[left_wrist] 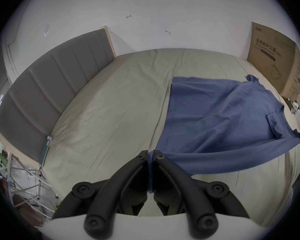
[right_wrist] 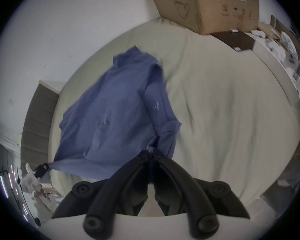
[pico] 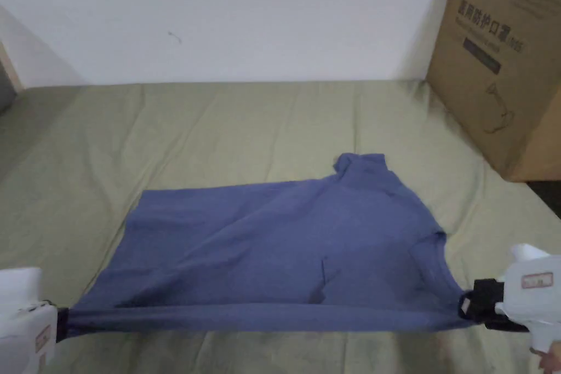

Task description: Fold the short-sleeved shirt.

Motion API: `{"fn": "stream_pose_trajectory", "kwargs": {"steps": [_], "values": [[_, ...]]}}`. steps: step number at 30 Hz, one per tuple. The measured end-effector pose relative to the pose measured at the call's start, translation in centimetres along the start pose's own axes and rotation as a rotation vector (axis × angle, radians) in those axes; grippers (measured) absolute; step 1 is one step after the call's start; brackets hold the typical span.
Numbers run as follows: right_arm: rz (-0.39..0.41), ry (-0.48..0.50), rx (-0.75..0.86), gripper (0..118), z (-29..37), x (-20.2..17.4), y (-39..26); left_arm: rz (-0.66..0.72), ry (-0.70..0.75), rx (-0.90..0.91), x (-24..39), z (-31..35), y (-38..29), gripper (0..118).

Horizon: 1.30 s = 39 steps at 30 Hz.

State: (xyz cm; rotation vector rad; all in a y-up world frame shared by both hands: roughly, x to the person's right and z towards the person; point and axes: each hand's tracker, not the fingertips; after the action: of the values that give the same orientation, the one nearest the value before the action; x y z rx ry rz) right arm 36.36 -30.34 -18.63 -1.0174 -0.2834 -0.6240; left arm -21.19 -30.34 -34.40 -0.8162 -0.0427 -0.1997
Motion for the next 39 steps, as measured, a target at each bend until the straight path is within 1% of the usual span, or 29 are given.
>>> {"fn": "stream_pose_trajectory", "kwargs": {"steps": [1,3,6,7,11,12,13,14,15,16,17,18,20,21,22,23,24,25,26,27,29,31,33,34,35,36,37,38,39], "values": [[0.005,0.004,-0.018,4,0.4,0.7,-2.0,-0.016,0.0,-0.02,-0.8,0.0,-1.7,4],[-0.027,-0.012,-0.027,4,1.1,1.8,-5.4,-0.028,-0.002,-0.026,-1.3,1.6,-4.6,4],[-0.034,-0.01,-0.035,4,2.0,3.2,-9.2,-0.068,0.028,-0.047,-1.5,3.3,-7.6,4],[-0.035,-0.008,-0.044,4,2.2,3.6,-10.2,-0.062,0.022,-0.058,-1.8,3.7,-8.2,4],[-0.088,0.016,-0.033,4,2.6,4.8,-12.2,0.037,-0.01,-0.041,-2.5,4.6,-9.9,4],[-0.082,0.04,-0.005,4,2.7,4.7,-12.4,0.041,0.0,-0.046,-2.5,4.6,-9.9,10],[-0.087,0.046,0.029,5,2.9,4.5,-12.5,0.051,0.001,-0.051,-2.2,5.2,-9.9,22],[-0.096,0.046,0.047,8,3.2,4.3,-12.5,0.06,0.003,-0.058,-2.2,5.6,-9.7,43],[-0.092,0.057,0.062,34,3.5,4.2,-12.3,0.069,0.007,-0.063,-2.3,6.0,-9.6,80],[-0.08,0.048,0.092,65,4.1,3.8,-12.4,0.084,-0.003,-0.061,-2.5,6.5,-9.6,105],[-0.061,0.033,0.113,87,4.5,3.4,-12.5,0.112,-0.023,-0.047,-2.5,6.8,-9.6,114],[-0.034,0.024,0.13,92,4.8,3.0,-12.8,0.137,-0.043,-0.025,-2.6,7.6,-9.8,111],[0.036,-0.006,0.17,92,6.1,2.0,-13.5,0.182,-0.093,0.013,-2.8,9.2,-10.1,111],[0.076,-0.02,0.175,91,6.6,1.5,-14.0,0.193,-0.097,0.01,-2.6,10.2,-10.4,108],[0.12,-0.025,0.188,85,7.2,0.8,-14.8,0.21,-0.106,0.012,-2.6,10.9,-10.8,97],[0.153,-0.017,0.214,64,7.7,0.5,-15.6,0.234,-0.111,0.026,-2.5,11.5,-11.3,75],[0.163,-0.012,0.237,23,8.0,0.0,-16.4,0.243,-0.109,0.033,-2.5,11.8,-11.8,33],[0.143,-0.016,0.233,5,7.9,-0.4,-17.1,0.238,-0.103,0.025,-2.4,12.0,-12.4,6],[0.133,-0.018,0.221,5,7.5,-0.6,-17.7,0.237,-0.094,0.014,-2.3,11.7,-13.0,2],[0.101,-0.017,0.184,4,6.9,-0.4,-18.3,0.224,-0.067,-0.021,-2.2,11.3,-13.7,2],[0.109,0.025,0.133,4,6.0,-0.3,-19.1,0.232,-0.036,-0.035,-2.3,10.8,-14.8,2],[0.112,-0.035,0.124,3,5.1,-0.2,-19.7,0.25,-0.043,-0.034,-2.8,10.7,-15.2,2],[0.11,-0.037,0.108,3,4.5,0.1,-19.7,0.255,-0.053,-0.014,-3.2,10.4,-15.1,4],[0.109,-0.031,0.102,3,4.5,0.3,-19.6,0.248,-0.058,-0.007,-3.4,10.1,-14.8,17],[0.108,-0.028,0.102,3,4.6,0.4,-19.5,0.232,-0.053,-0.013,-3.5,9.6,-14.5,45],[0.104,-0.029,0.103,3,4.6,0.3,-19.4,0.217,-0.043,-0.035,-3.5,8.9,-14.1,90],[0.101,-0.03,0.103,3,4.6,0.3,-19.2,0.213,-0.038,-0.051,-3.4,7.9,-13.9,111],[0.099,-0.03,0.104,3,4.5,0.3,-19.2,0.212,-0.041,-0.043,-3.3,7.3,-14.0,118],[0.092,-0.03,0.105,3,4.5,0.4,-19.1,0.205,-0.04,-0.032,-3.3,6.7,-14.1,117]]}}
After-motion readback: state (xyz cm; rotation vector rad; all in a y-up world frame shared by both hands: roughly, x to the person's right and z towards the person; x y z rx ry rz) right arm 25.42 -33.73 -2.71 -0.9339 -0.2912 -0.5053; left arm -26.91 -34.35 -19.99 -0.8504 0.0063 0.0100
